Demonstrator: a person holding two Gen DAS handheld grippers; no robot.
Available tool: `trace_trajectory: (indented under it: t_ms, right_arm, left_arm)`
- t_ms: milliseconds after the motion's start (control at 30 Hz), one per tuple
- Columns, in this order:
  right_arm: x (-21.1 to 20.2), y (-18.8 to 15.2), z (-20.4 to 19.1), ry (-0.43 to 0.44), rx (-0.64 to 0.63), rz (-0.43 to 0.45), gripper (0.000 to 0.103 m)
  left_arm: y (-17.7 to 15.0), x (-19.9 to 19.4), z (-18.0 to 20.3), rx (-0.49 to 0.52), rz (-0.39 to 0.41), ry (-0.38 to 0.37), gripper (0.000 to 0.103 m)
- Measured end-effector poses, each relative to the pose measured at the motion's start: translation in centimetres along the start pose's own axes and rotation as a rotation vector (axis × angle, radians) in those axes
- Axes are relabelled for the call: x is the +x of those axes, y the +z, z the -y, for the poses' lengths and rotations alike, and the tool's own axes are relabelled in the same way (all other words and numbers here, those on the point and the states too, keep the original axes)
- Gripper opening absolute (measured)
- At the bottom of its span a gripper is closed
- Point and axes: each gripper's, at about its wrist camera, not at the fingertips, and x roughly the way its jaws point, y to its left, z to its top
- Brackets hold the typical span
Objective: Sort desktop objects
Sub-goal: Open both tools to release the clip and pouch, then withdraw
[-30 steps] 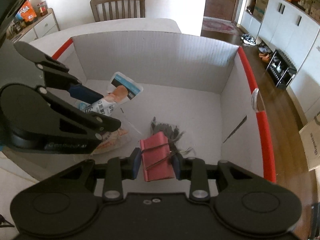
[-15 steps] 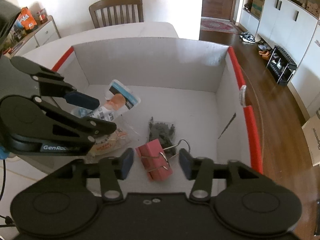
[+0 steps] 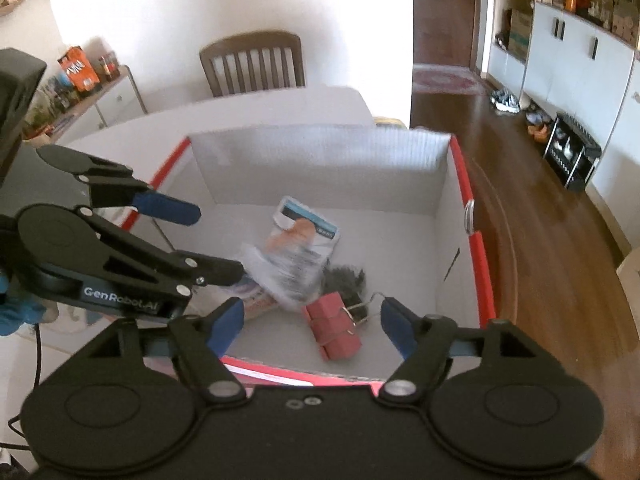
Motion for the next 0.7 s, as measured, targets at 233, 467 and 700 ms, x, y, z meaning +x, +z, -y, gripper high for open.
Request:
trace_trajectory:
  t_ms: [233,467,700]
  right_arm:
    - [-2.5,-0.3,-0.9,0.015,0.009,0.053,0.078]
    - [-4.7,-0.5,-3.2,0.03,-0.006,0.111,0.079]
    - [-6.0,-0.9,-6.0,0.05,-0.011,0.137,0.081]
  left_arm:
    - [-1.3,-3.3,-0.2,-0.023,0.062,-0.004,0.064]
    - [-3.0,-6.9,-0.8,-0.063,0.133,0.005,0.064]
    - [-5.4,-9.9,-2.3,-0.113,0.188,0.005,0.064]
